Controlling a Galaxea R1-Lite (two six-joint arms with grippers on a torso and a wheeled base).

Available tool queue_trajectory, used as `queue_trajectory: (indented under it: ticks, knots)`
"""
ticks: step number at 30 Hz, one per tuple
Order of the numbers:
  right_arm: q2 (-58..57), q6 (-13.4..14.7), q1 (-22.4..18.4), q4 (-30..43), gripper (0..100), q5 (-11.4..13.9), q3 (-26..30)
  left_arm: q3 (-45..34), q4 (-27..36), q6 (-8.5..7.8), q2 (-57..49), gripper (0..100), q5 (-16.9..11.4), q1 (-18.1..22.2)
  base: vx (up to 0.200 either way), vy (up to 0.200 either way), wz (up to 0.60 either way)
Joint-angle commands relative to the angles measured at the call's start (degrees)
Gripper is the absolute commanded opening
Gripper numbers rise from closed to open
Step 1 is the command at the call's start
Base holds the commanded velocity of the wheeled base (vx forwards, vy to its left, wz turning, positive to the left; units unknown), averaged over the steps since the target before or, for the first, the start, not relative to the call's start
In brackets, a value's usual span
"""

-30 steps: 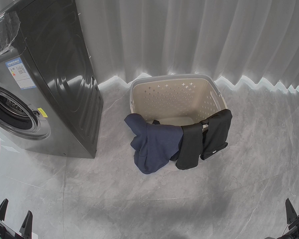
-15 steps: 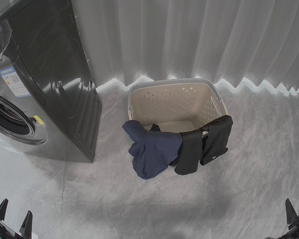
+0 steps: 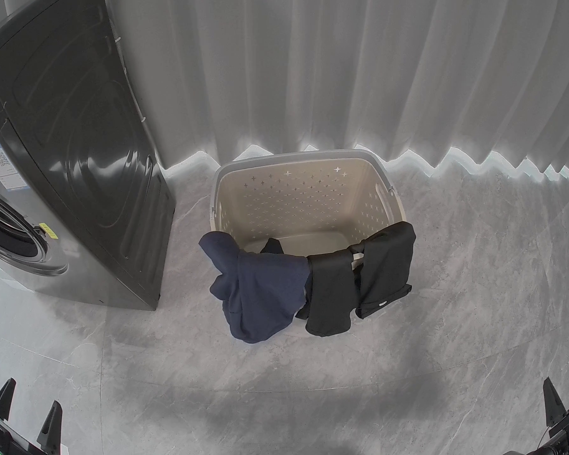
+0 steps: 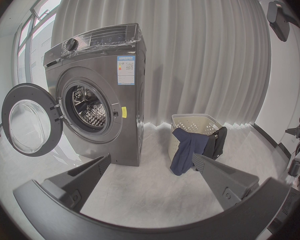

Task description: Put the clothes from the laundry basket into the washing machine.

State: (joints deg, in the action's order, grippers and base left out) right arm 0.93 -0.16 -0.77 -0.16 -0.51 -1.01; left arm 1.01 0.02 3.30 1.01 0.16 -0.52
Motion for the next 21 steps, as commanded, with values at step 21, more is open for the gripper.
queue_trajectory:
  ticks: [21]
  knots:
    - [-0.75, -0.02, -0.02, -0.02, 100, 0.07, 1.01, -0.92, 0.06, -0.05, -0.75, 100, 0.02, 0.0, 0.105, 0.0, 0.0]
